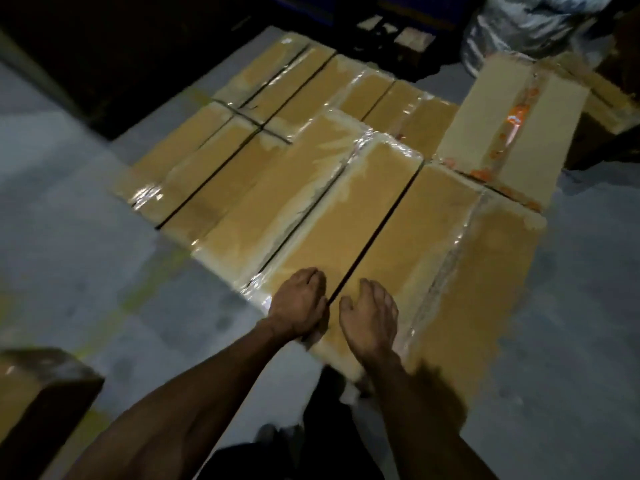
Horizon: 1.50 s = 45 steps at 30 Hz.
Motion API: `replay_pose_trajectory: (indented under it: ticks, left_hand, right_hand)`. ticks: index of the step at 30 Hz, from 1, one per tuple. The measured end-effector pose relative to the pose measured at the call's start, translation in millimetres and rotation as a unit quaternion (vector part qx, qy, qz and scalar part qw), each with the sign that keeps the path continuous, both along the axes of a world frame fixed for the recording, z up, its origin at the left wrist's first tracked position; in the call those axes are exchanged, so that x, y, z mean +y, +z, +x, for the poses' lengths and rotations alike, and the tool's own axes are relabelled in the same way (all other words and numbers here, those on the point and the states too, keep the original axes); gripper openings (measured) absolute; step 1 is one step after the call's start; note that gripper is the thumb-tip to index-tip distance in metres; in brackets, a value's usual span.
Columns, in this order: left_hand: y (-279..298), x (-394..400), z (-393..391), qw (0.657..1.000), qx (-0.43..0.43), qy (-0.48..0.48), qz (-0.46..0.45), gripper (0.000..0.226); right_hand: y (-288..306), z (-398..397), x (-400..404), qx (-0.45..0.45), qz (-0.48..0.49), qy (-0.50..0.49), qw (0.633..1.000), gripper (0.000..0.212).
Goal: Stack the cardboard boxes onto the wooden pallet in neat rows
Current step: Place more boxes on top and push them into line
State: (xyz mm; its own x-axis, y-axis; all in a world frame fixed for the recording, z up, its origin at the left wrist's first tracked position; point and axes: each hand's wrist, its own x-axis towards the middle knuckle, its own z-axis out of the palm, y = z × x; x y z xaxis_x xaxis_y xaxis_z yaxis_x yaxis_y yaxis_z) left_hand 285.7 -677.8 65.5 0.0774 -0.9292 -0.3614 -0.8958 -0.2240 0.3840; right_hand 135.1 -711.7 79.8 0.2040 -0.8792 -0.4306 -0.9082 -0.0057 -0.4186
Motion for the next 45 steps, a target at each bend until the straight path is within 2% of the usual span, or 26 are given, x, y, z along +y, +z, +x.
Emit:
replay_pose_trajectory:
  ticks: [4, 8, 11, 15, 19, 23, 29, 37, 43, 45]
  left_hand:
    - [23, 124, 39, 0.995, -0.019, 0.096, 0.000, 0.044]
    - [44, 239, 70, 0.978, -0.030, 0.203, 0.029, 0.062]
    - [52, 316, 84, 0.954, -0.045, 0.296, 0.035, 0.065]
    - [58, 400, 84, 0.903, -0.037, 0.426, 0.046, 0.070]
    - [67, 453, 56, 0.820, -0.031, 0.571, 0.011, 0.066]
    - [69, 485, 12, 0.721, -0.041, 0.692, 0.003, 0.048]
    - [71, 519, -86, 0.568, -0.035, 0.822, 0.009, 0.050]
    - [74, 569, -210, 0.372, -0.017, 0.928, 0.026, 0.047]
    - [55, 632, -271, 0.229, -0.005, 0.973, -0.005, 0.051]
    - [40, 661, -284, 0.182, -0.024, 0.983, -0.028, 0.060]
  right_hand:
    - [23, 36, 88, -0.006, 0.004, 0.124, 0.992, 0.054]
    - [41, 74, 157, 0.005, 0.014, 0.243, 0.970, 0.057]
    - [54, 105, 196, 0.000, 0.001, 0.329, 0.944, 0.057]
    - [63, 135, 235, 0.000, -0.018, 0.458, 0.889, 0.062]
    - [66, 159, 268, 0.000, -0.019, 0.578, 0.816, 0.063]
    - [66, 167, 300, 0.000, -0.024, 0.690, 0.724, 0.062]
    - [66, 150, 357, -0.003, -0.015, 0.809, 0.588, 0.063]
    - [72, 104, 465, -0.015, -0.001, 0.906, 0.422, 0.064]
    - [71, 73, 583, -0.012, -0.003, 0.956, 0.293, 0.062]
    - [67, 66, 633, -0.011, -0.012, 0.967, 0.256, 0.061]
